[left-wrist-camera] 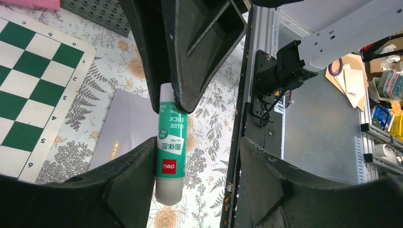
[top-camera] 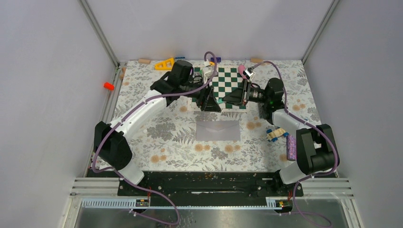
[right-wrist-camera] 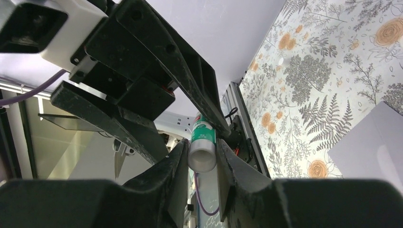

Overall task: Place the letter into the envelope and seal it
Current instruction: Pick up the solid glue from the center of the board.

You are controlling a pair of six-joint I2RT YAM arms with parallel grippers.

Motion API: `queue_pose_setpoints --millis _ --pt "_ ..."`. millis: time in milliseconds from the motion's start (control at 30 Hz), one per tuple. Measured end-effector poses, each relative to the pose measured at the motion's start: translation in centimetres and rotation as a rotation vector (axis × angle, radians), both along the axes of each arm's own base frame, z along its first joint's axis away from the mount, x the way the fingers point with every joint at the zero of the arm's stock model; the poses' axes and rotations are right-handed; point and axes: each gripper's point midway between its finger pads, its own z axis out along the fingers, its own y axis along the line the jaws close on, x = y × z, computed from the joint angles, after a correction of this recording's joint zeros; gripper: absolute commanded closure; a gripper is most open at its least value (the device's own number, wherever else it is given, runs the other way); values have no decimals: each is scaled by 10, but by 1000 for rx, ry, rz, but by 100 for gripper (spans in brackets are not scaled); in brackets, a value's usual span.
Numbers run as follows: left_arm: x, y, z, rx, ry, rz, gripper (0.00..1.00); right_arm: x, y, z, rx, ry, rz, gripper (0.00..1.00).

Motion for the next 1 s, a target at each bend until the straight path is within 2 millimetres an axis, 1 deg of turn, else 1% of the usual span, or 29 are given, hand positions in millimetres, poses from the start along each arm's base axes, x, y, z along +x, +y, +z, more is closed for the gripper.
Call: queue_pose_setpoints --millis 167,367,467,600,667,800,833,867,900,933,1000 --pt "5 2 2 -7 5 18 46 0 0 -7 -16 14 0 82" --pt "6 3 -1 -5 7 22 45 -1 0 -8 -19 9 4 81" --pt "6 4 -3 -2 11 22 47 -1 0 -8 -19 10 4 81" --pt "6 4 -4 3 10 24 59 -1 -1 -8 -18 12 5 81" --pt "7 5 -5 5 7 28 67 -1 -1 -7 -17 12 6 81" --pt "9 6 -6 13 2 37 75 -4 -1 -7 -17 11 20 81" --pt "9 6 -7 15 0 39 77 -4 -1 -7 -17 11 21 79" --pt "10 6 -7 17 -1 40 81 -4 -1 -7 -17 10 22 76" --pt "10 6 -7 17 0 41 86 -4 -1 -7 -17 11 22 68" --pt "10 6 -7 18 -2 41 88 -4 -1 -7 -17 11 22 61" --pt "10 6 -7 19 -3 42 91 -4 -1 -7 -17 11 22 43"
